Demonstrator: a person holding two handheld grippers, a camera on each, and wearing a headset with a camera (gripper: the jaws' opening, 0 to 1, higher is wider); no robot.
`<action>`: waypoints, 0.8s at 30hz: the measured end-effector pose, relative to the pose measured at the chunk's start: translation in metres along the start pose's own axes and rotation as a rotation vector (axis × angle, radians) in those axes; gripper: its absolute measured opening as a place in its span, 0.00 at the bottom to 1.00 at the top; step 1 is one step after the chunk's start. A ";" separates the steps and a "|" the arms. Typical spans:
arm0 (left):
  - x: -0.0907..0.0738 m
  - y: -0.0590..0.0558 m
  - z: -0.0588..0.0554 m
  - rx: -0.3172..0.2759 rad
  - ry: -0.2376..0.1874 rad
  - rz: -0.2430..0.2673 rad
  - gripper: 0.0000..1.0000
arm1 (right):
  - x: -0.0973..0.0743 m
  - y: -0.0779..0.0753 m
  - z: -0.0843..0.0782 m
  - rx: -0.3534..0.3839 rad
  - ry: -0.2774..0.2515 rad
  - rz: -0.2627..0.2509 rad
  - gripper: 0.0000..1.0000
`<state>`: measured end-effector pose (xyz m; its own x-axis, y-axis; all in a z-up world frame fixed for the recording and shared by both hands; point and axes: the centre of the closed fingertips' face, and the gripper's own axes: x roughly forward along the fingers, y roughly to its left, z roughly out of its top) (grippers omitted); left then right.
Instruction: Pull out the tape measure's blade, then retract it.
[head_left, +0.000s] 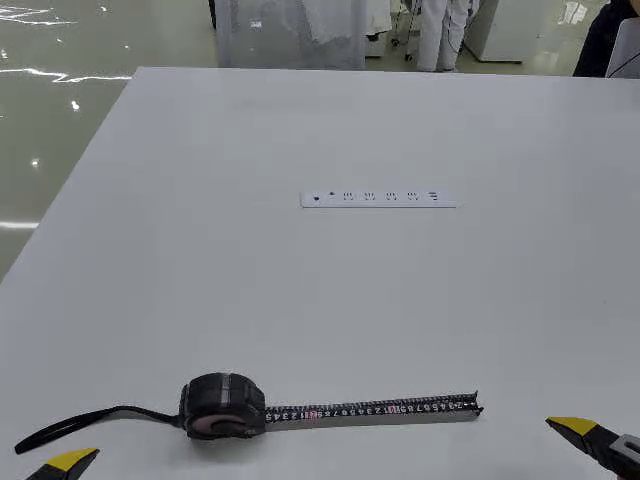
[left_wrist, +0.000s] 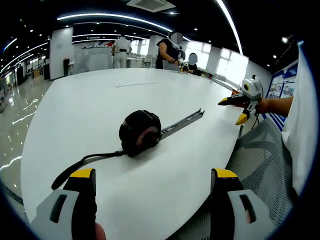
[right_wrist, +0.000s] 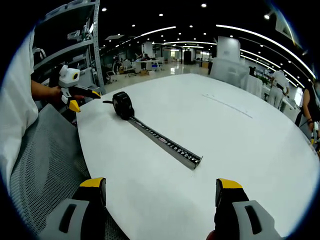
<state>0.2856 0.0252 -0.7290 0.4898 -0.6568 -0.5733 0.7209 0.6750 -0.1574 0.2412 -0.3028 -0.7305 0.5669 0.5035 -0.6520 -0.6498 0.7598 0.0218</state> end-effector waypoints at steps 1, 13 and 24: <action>-0.001 0.000 0.000 0.004 -0.009 0.010 0.94 | 0.000 0.000 0.000 0.002 -0.001 -0.001 0.91; -0.005 0.003 -0.009 -0.023 -0.018 0.037 0.97 | -0.009 0.002 -0.010 0.038 0.003 -0.024 0.93; -0.014 0.005 -0.012 -0.039 -0.025 0.060 0.97 | -0.014 0.004 -0.016 0.050 0.006 -0.033 0.94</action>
<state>0.2762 0.0417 -0.7308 0.5440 -0.6230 -0.5621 0.6706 0.7254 -0.1550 0.2229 -0.3136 -0.7329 0.5846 0.4754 -0.6575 -0.6046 0.7957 0.0378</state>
